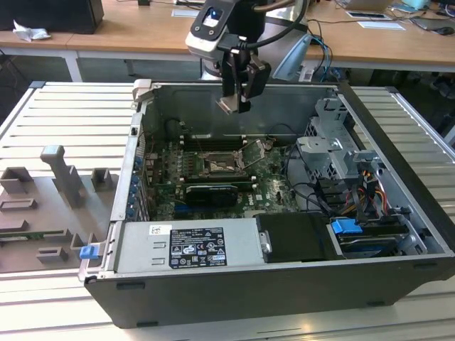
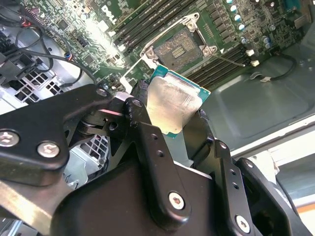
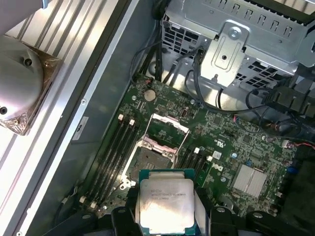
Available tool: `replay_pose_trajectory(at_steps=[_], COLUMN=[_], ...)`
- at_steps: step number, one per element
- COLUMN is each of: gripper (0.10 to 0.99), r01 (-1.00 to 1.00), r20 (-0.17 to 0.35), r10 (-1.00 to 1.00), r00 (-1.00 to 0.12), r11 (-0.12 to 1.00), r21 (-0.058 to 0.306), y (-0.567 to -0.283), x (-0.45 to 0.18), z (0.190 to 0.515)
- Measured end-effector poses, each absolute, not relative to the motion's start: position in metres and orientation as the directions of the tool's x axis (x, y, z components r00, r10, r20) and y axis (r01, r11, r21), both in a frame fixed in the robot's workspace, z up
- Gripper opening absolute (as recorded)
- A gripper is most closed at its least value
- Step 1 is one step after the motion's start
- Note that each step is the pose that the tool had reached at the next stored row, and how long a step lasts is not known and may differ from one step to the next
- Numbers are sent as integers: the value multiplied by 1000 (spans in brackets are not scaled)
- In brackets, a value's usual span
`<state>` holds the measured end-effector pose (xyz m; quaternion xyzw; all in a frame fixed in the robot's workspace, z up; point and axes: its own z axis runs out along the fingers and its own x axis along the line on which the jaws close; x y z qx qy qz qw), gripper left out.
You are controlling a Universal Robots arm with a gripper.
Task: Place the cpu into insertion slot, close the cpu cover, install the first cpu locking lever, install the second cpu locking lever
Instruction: 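Place the cpu into insertion slot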
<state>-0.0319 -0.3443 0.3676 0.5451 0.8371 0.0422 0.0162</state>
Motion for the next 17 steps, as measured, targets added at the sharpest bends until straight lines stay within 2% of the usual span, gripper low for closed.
replay_pose_trajectory(at_steps=[11,14,17], gripper=[529,529,529], r01=[920,937,964], r20=[20,20,20], r10=[922,939,967], r00=[-385,-342,-254], r11=[383,340,252], r21=[84,84,83], y=[-344,-344,-344], x=[-32,-32,-32], z=[361,359,356])
